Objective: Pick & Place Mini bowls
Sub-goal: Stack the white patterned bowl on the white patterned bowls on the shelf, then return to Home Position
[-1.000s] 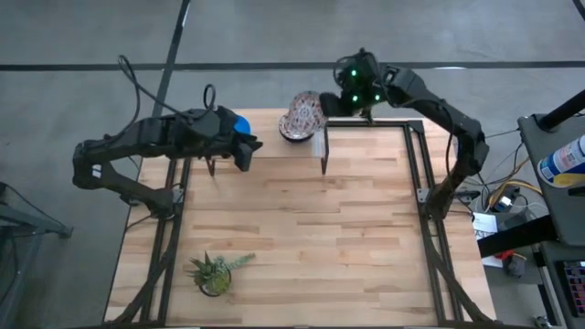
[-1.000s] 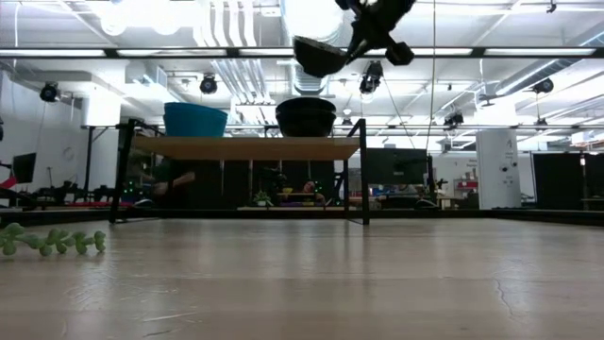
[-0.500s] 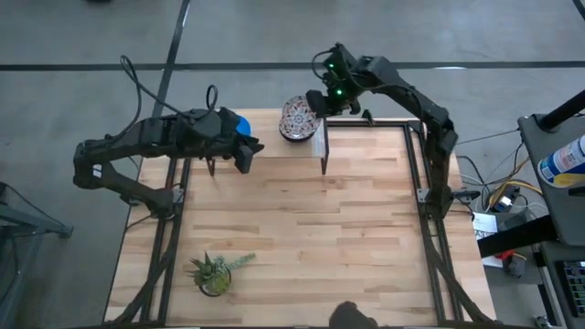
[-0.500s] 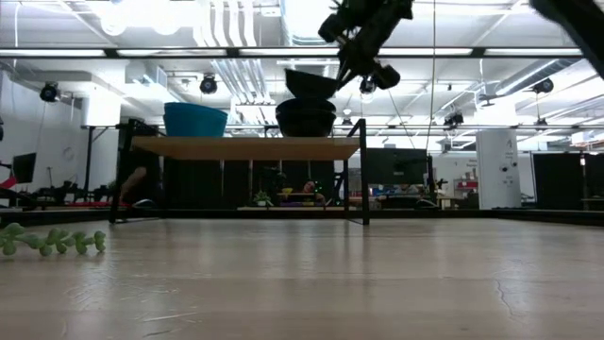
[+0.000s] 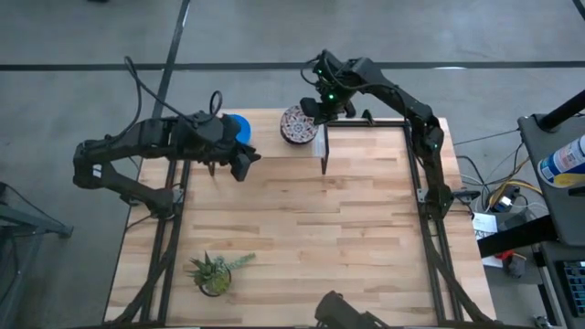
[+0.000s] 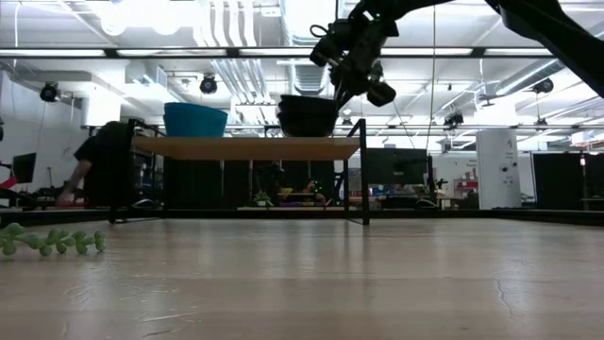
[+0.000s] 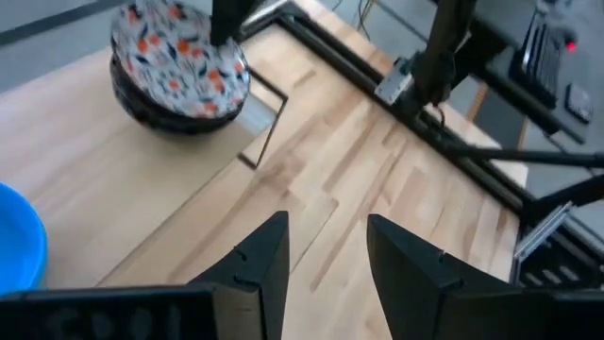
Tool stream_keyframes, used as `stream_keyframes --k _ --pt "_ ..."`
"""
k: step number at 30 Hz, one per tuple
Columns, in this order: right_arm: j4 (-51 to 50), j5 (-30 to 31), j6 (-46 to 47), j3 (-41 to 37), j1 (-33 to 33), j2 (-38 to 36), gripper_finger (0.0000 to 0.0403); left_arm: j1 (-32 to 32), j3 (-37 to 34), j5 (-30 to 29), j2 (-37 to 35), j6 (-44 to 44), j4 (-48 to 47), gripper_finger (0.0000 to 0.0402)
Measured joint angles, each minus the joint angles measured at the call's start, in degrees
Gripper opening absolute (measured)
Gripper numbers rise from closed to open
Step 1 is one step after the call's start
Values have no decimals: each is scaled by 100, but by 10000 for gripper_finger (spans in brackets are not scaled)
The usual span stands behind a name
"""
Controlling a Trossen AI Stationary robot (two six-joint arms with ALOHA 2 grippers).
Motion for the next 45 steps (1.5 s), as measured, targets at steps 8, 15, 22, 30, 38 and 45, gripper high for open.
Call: stream_keyframes --k 8,15,22,30,38,45 --pt "248 10 -76 88 12 -24 46 -71 0 0 -21 9 -139 135" --pt "309 54 -299 190 63 -25 118 -72 0 0 -24 270 -137 135" --pt "394 109 -363 443 68 -217 167 -72 0 0 -25 543 -142 135" --pt "-171 989 -486 440 629 -813 159 -64 -7 -69 13 841 -214 132" --pt "102 1727 -665 414 1875 -1106 24 -59 -423 106 28 796 -213 21" --pt "883 2781 -1264 172 2878 -1113 8 -57 -1182 1094 -154 1101 948 1"
